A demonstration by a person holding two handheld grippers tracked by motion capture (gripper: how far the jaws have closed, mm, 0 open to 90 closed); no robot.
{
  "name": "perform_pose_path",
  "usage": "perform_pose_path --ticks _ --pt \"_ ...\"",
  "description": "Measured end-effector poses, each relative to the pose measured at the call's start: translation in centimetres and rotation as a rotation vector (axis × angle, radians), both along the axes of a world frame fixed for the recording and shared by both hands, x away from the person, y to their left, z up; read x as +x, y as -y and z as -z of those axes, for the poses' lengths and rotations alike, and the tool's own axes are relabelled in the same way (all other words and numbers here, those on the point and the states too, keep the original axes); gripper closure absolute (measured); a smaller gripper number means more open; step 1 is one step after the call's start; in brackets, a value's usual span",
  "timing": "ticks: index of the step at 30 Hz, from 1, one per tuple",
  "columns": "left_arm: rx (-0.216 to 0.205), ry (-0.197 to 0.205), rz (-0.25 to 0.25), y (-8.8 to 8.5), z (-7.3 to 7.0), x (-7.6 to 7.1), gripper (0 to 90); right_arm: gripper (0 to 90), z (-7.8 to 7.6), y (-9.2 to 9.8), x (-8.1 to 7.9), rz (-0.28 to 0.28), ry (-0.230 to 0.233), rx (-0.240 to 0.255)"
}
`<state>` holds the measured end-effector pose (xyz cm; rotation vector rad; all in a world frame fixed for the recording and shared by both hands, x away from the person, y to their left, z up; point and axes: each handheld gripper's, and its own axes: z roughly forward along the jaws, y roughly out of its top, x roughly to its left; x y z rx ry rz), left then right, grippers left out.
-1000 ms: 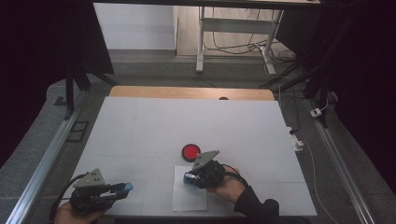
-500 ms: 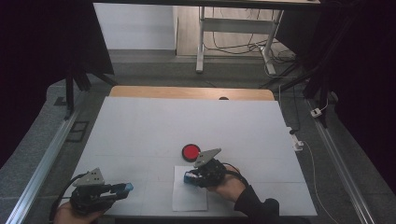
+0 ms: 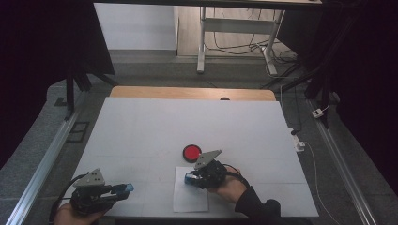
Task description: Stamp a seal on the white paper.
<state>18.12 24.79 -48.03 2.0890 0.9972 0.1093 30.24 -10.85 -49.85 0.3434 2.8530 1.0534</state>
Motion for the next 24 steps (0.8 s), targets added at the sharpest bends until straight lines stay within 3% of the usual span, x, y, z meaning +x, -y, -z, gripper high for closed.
perform_pose_path --ticks 7,24 --pt "0.004 0.000 0.000 0.1 0.0 0.0 68.2 70.8 -0.1 -0.4 -0.8 -0.015 0.064 -0.033" --pt "-0.005 -0.004 -0.001 -0.1 0.0 0.1 68.2 70.0 -0.1 0.3 0.9 -0.008 -0.055 0.016"
